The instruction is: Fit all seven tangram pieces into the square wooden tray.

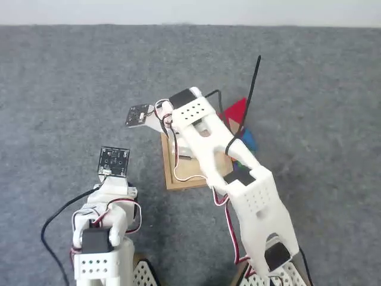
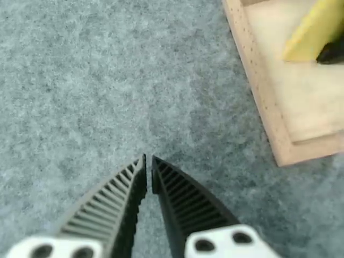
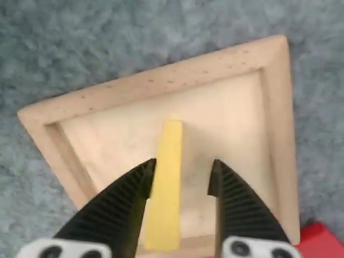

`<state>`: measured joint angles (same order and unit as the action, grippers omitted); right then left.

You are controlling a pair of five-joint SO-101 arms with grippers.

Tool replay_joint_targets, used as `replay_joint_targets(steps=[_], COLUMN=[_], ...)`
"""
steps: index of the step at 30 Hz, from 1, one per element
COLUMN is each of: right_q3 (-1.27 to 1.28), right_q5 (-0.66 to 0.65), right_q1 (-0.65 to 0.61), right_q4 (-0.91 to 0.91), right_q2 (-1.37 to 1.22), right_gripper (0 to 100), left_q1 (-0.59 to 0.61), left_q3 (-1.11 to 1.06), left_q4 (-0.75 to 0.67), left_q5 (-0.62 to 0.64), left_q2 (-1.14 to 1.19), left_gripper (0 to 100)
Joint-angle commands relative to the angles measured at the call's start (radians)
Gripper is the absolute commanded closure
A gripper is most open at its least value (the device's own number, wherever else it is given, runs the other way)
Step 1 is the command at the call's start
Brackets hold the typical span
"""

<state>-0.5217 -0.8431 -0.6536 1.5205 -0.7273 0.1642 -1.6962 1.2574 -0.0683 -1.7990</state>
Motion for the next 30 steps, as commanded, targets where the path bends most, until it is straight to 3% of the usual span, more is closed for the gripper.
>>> replay_joint_targets(steps=[1,11,20,30], right_q3=[-0.066,-0.066,0.015,0.631], right_q5=[-0.009,0.061,0.144,0.315], right_q1=[-0.001,0.102,0.120,0.097], right_q4=[0.007,-0.004,0.038,-0.472], right_q2=[0.068,0.236,0.271,0.526], right_gripper=[82.5,82.3,82.5,82.4], left_q1=[-0.002,-0.002,-0.002,-0.002], left_q3=[0.012,0.012,0.012,0.012], left_q4=[0.003,0.003,0.003,0.003], left_q5=[0.000,0.000,0.000,0.000], left_q2=[-0.017,-0.017,-0.017,-0.017], left_gripper=[98,98,98,98])
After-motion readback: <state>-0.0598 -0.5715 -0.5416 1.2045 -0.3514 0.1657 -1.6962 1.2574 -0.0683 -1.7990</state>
